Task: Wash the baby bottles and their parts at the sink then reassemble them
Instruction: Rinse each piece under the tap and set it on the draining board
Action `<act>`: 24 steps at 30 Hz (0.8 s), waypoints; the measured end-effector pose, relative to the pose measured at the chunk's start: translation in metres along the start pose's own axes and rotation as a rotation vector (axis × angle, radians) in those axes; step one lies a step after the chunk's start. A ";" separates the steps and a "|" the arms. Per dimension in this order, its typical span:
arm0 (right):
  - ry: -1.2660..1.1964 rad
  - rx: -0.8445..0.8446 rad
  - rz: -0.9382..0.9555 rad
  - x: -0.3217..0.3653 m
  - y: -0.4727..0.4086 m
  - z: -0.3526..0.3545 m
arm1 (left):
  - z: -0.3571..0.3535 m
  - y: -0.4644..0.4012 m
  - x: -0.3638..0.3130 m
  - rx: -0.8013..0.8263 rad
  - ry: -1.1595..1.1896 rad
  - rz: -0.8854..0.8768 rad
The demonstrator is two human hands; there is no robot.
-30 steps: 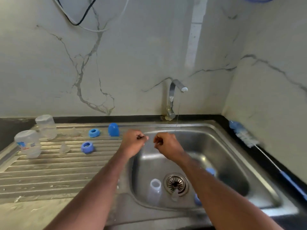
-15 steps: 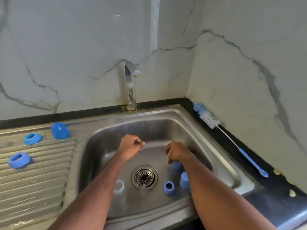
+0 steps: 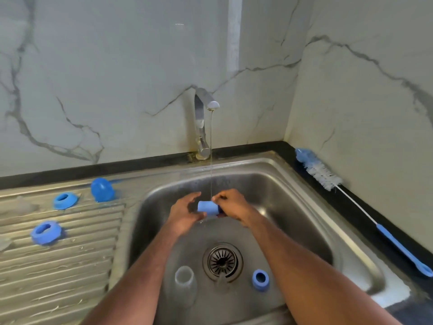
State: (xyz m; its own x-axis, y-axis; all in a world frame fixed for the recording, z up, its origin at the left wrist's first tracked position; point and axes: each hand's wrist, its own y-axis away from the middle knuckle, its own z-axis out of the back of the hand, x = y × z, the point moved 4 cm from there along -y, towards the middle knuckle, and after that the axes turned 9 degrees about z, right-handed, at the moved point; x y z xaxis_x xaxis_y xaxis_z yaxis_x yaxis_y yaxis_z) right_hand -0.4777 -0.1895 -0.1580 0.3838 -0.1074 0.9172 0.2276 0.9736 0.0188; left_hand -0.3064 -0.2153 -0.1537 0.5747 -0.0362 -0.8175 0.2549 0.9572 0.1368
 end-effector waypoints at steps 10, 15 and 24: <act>-0.118 -0.075 0.166 0.022 0.001 -0.013 | -0.028 0.004 -0.015 0.318 0.725 0.221; -0.265 -0.134 0.402 0.030 0.010 -0.015 | -0.021 0.005 -0.019 0.407 0.970 0.277; -0.787 0.009 0.057 0.036 0.009 -0.025 | -0.024 -0.001 -0.021 0.203 1.087 0.152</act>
State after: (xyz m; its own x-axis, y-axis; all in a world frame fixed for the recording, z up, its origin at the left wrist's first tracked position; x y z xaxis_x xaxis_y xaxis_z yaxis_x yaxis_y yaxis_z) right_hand -0.4397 -0.1900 -0.1342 -0.3529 0.1134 0.9288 0.2182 0.9752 -0.0362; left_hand -0.3372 -0.2084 -0.1503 -0.3502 0.4428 -0.8254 0.4194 0.8621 0.2845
